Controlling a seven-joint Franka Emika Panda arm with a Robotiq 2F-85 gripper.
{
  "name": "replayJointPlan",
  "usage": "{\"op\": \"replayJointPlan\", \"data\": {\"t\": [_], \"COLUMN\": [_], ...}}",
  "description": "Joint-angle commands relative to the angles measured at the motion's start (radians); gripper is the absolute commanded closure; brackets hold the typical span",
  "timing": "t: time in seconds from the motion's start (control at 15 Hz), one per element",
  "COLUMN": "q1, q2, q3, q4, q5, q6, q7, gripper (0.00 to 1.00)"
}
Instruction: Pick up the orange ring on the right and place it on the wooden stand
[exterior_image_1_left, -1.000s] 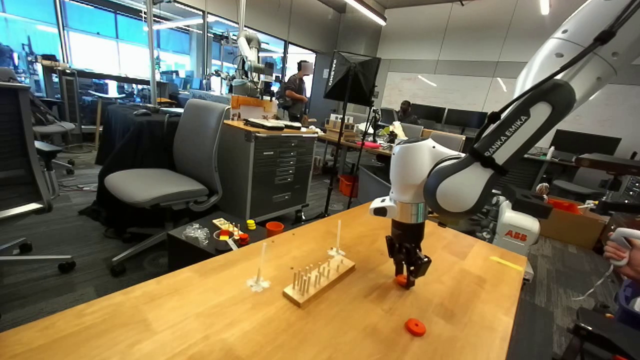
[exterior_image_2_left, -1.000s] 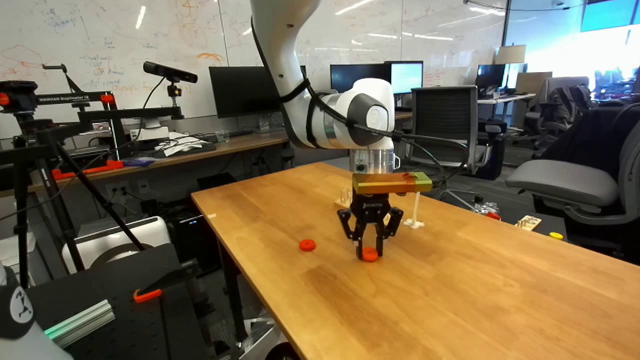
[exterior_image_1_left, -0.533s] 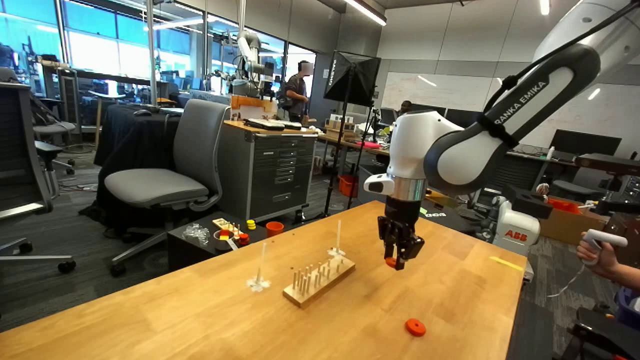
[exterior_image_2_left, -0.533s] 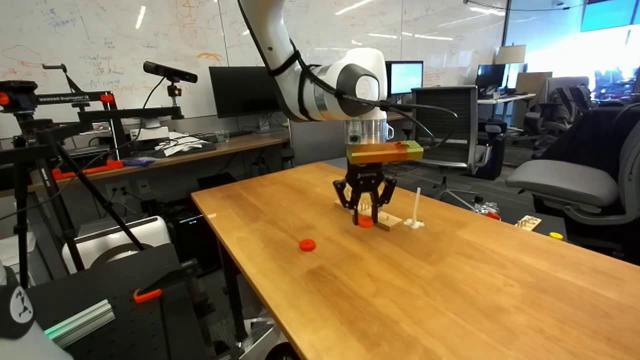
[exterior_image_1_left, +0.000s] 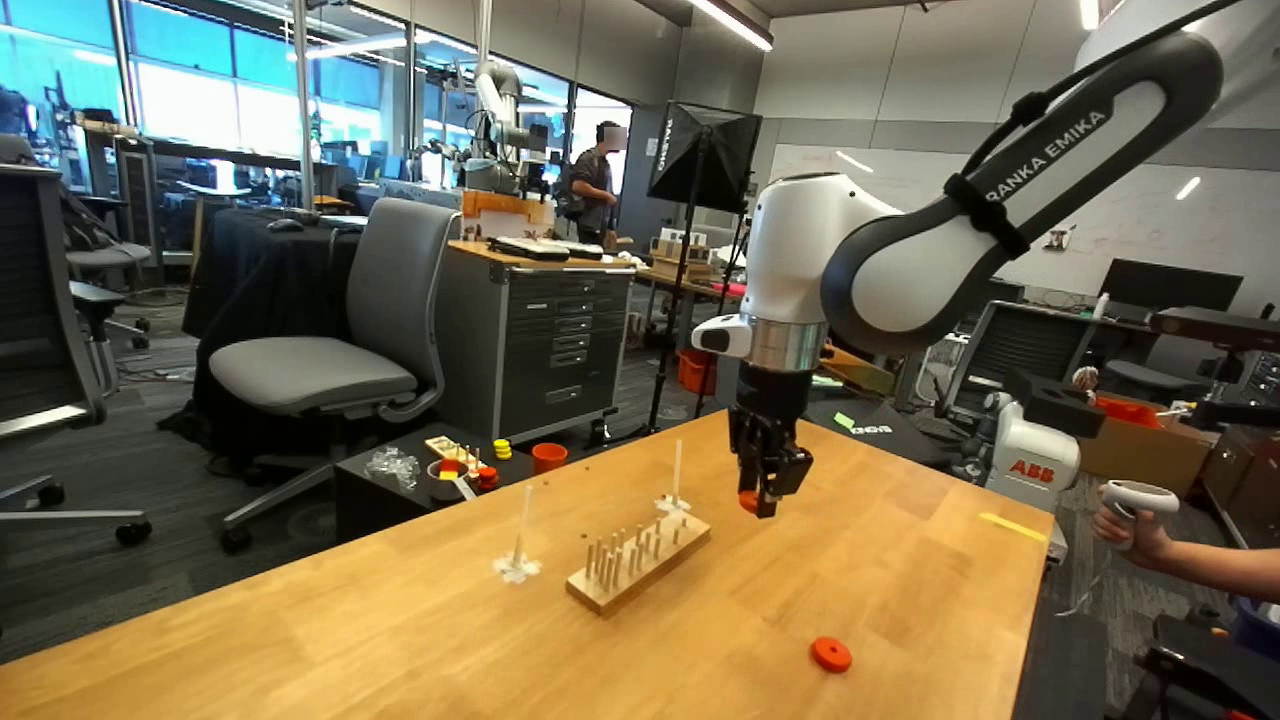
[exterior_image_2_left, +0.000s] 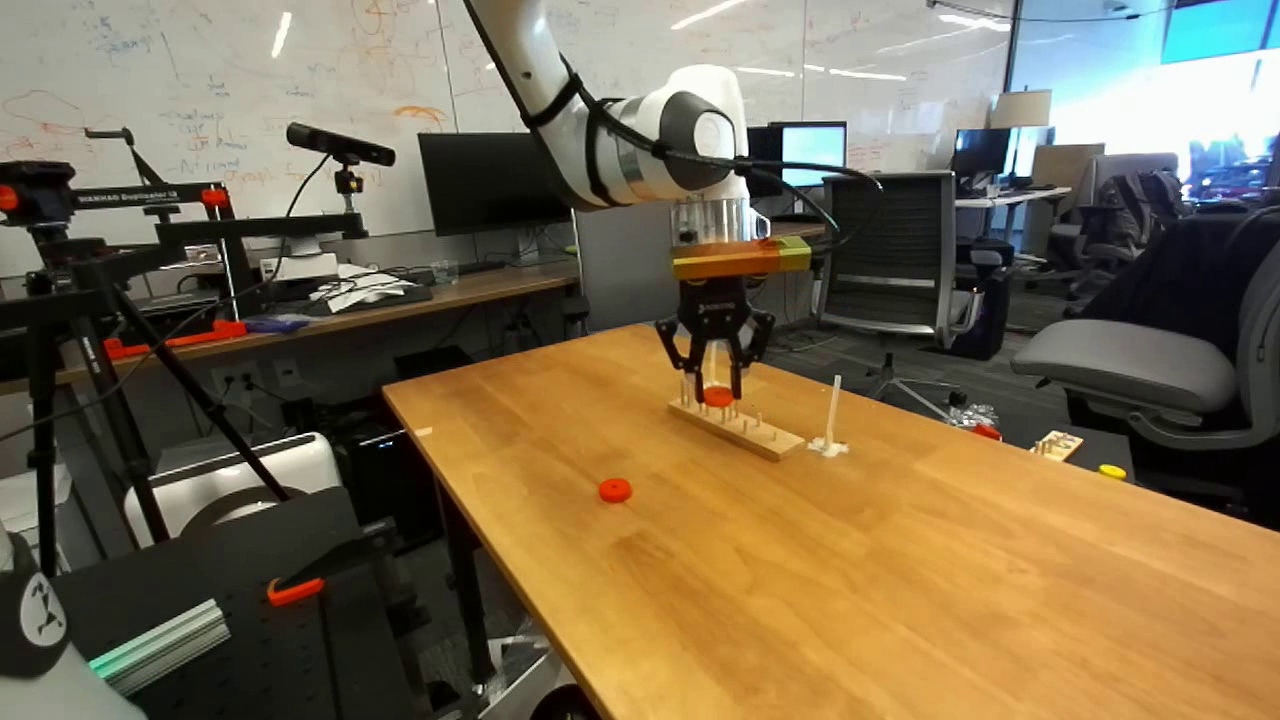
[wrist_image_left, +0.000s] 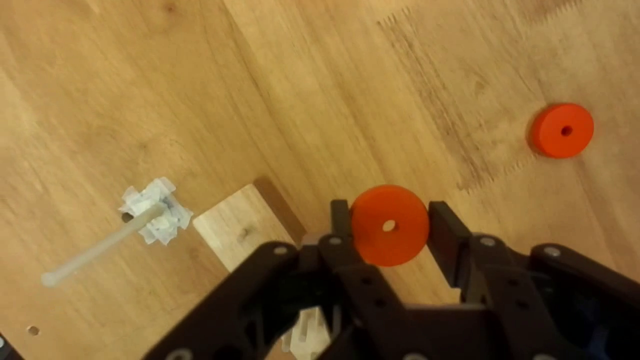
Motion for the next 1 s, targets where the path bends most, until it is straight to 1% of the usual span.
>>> {"op": "replayJointPlan", "data": {"t": [0.0,0.33,0.73,0.93], "q1": [0.051,0.051,0.053,0.060], "q2": [0.032,0.008,0.076,0.132], "q3": [-0.009,0.006,-0.015,-0.019], "q4": [0.114,0.172,0.295,0.369], "q5": [-0.004,0.016,0.005,0.005], "q6": [-0.108,-0.174,-0.257,-0.294], "q7": [0.076,0.089,0.126,0.150], "gripper": [0.82,0.82,0.82,0.82]}}
